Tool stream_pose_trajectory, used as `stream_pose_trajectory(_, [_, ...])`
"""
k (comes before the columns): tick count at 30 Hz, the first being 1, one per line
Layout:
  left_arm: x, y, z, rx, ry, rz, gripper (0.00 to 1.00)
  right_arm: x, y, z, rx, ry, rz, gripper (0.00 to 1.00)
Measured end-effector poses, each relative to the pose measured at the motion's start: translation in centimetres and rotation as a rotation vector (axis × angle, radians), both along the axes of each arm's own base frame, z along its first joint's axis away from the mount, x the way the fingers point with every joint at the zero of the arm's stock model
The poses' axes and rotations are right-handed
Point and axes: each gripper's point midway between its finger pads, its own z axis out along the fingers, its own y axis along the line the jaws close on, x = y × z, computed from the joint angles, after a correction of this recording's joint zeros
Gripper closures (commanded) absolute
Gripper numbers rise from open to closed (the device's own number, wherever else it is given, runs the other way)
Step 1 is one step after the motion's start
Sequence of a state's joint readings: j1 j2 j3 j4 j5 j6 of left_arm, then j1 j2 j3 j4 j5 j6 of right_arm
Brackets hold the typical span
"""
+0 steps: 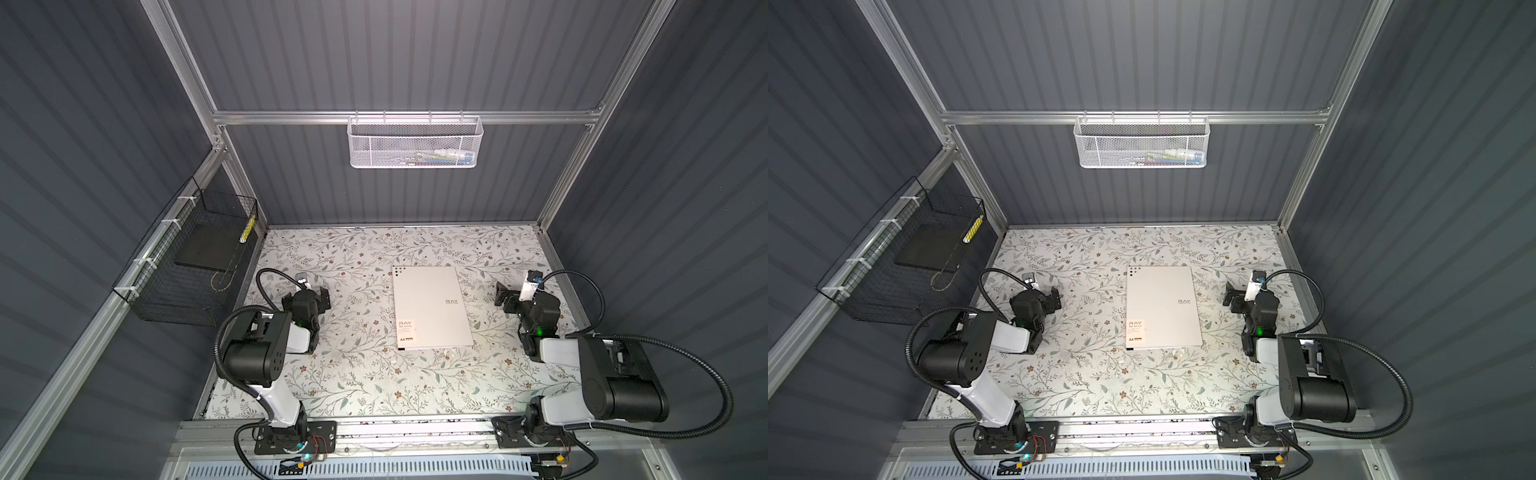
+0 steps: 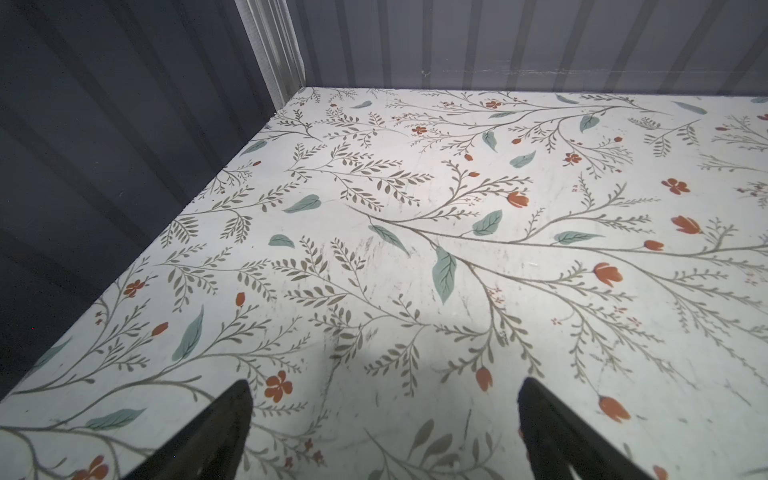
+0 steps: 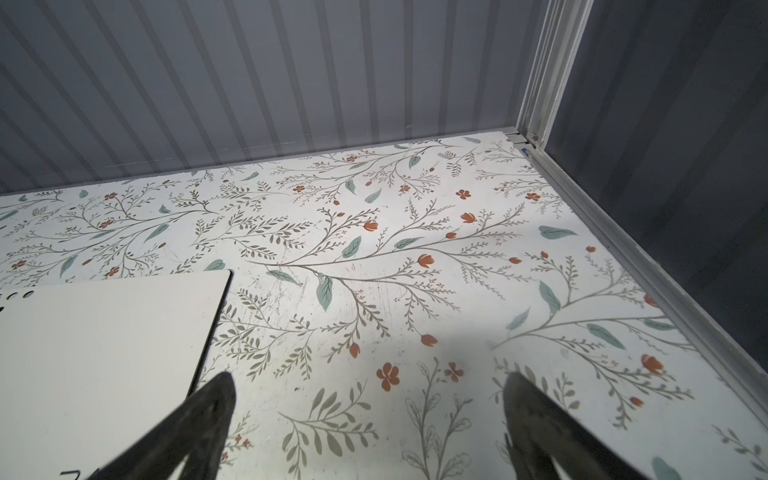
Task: Put the files into the folder
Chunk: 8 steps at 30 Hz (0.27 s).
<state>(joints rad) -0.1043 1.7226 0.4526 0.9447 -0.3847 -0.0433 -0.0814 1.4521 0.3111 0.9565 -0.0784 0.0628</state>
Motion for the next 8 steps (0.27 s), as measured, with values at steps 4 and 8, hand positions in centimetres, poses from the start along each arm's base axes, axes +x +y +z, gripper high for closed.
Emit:
stream_pose_trajectory(4, [0.00, -0.01, 0.01, 0.000, 0.000, 0.000, 0.00, 0.03, 0.03, 0.00, -0.001, 0.001, 0.001, 0.01])
stream_pose_trajectory(8, [0.00, -0.01, 0.01, 0.000, 0.000, 0.000, 0.00, 0.48, 0.01, 0.26, -0.001, 0.000, 0.001, 0.01])
